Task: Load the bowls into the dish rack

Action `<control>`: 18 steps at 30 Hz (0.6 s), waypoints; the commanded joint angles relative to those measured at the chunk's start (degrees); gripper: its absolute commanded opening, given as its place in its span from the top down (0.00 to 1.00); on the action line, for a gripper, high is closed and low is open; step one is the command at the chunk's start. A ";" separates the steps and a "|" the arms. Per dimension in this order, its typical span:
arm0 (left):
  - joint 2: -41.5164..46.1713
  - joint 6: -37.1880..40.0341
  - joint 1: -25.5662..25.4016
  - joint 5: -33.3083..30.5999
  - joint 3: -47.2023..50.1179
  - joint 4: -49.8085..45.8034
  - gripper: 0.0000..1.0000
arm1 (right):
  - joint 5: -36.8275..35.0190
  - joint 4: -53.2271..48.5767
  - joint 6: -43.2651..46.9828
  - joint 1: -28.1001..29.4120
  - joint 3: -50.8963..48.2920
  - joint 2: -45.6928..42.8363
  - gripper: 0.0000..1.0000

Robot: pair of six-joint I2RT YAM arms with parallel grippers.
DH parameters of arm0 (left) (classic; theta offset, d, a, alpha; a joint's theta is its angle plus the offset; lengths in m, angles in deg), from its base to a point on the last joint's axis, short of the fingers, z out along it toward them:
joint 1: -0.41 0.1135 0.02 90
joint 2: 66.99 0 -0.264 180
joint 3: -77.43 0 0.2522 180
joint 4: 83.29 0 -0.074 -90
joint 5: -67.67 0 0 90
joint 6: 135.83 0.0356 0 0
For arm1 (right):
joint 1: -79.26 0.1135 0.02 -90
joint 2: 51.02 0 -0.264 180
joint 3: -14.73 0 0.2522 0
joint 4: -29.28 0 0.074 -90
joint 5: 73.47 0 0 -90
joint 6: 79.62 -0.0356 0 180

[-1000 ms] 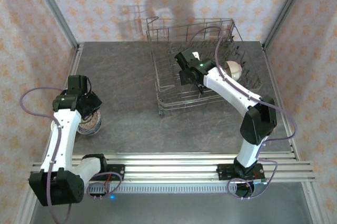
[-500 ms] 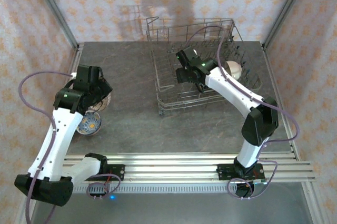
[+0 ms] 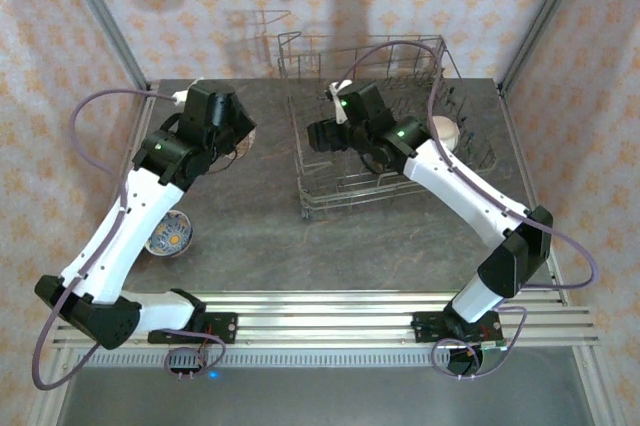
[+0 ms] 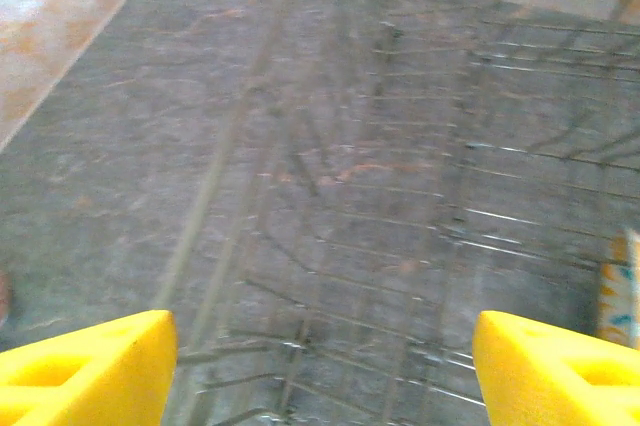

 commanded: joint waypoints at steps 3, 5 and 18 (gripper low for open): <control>-3.26 -1.67 -3.13 -4.84 -6.50 6.49 1.00 | 1.37 4.60 -0.45 2.48 3.42 0.76 0.26; -4.53 -1.84 -3.91 -5.43 -7.81 7.43 1.00 | 1.34 6.71 -1.34 3.21 3.06 0.49 0.27; -12.23 -3.79 -7.18 -5.68 -16.50 9.86 1.00 | -1.16 22.00 -4.20 5.50 -3.81 -2.47 0.32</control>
